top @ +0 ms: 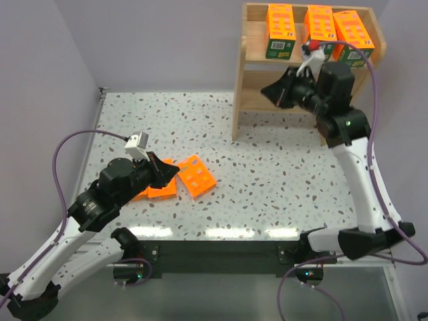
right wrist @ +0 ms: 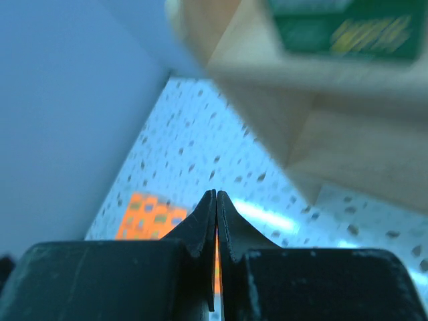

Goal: Place and organize the cleaning sponges onto the shelf

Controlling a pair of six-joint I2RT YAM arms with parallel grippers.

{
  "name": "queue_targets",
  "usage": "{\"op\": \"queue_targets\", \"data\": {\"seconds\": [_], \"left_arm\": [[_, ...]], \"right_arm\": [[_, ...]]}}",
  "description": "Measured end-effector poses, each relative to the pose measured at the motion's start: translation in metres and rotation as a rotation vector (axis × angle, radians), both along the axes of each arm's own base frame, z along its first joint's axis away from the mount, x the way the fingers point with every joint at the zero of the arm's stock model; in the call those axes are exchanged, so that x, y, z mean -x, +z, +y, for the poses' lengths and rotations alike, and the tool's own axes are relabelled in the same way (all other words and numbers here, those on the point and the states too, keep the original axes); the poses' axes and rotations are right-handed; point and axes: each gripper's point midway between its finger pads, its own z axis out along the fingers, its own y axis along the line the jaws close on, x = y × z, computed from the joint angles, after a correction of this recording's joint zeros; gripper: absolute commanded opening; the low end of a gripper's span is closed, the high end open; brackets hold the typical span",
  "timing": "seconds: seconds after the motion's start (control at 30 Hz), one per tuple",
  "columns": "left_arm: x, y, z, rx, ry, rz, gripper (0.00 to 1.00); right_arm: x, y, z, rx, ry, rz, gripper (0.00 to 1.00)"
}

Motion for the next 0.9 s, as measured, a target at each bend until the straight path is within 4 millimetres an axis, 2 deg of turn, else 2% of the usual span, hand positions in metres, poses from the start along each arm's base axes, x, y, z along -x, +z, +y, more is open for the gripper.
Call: {"op": "queue_targets", "data": {"seconds": [0.1,0.17,0.2,0.27,0.33,0.4,0.47,0.53,0.63,0.9], "left_arm": [[-0.002,-0.01,0.003,-0.013,0.02,0.016,0.0],[-0.003,-0.024,0.004,-0.038,0.033,0.047,0.0],[-0.004,-0.033,0.004,-0.052,0.04,0.07,0.0],[-0.006,-0.056,0.004,-0.085,0.053,0.122,0.0],[-0.006,-0.079,0.004,-0.118,0.062,0.171,0.0],[-0.004,-0.108,0.006,-0.158,0.073,0.236,0.0],[-0.001,-0.133,0.008,-0.185,0.083,0.289,0.0],[0.0,-0.151,0.009,-0.213,0.097,0.339,0.0],[-0.004,-0.171,0.012,-0.263,0.14,0.4,0.0],[-0.006,-0.226,0.02,-0.398,0.196,0.506,0.0]], "right_arm": [[0.069,-0.034,0.035,0.041,0.145,0.052,0.0],[0.114,-0.067,0.048,0.063,0.229,0.1,0.01],[0.13,-0.085,0.049,0.072,0.25,0.13,0.06],[0.151,-0.125,0.046,0.09,0.259,0.2,0.12],[0.164,-0.17,0.046,0.115,0.26,0.293,0.23],[0.171,-0.214,0.047,0.155,0.255,0.387,0.24],[0.172,-0.253,0.049,0.199,0.241,0.484,0.17],[0.169,-0.278,0.05,0.226,0.215,0.548,0.14],[0.154,-0.303,0.05,0.245,0.149,0.59,0.11],[0.108,-0.343,0.07,0.215,0.049,0.621,0.07]]}}
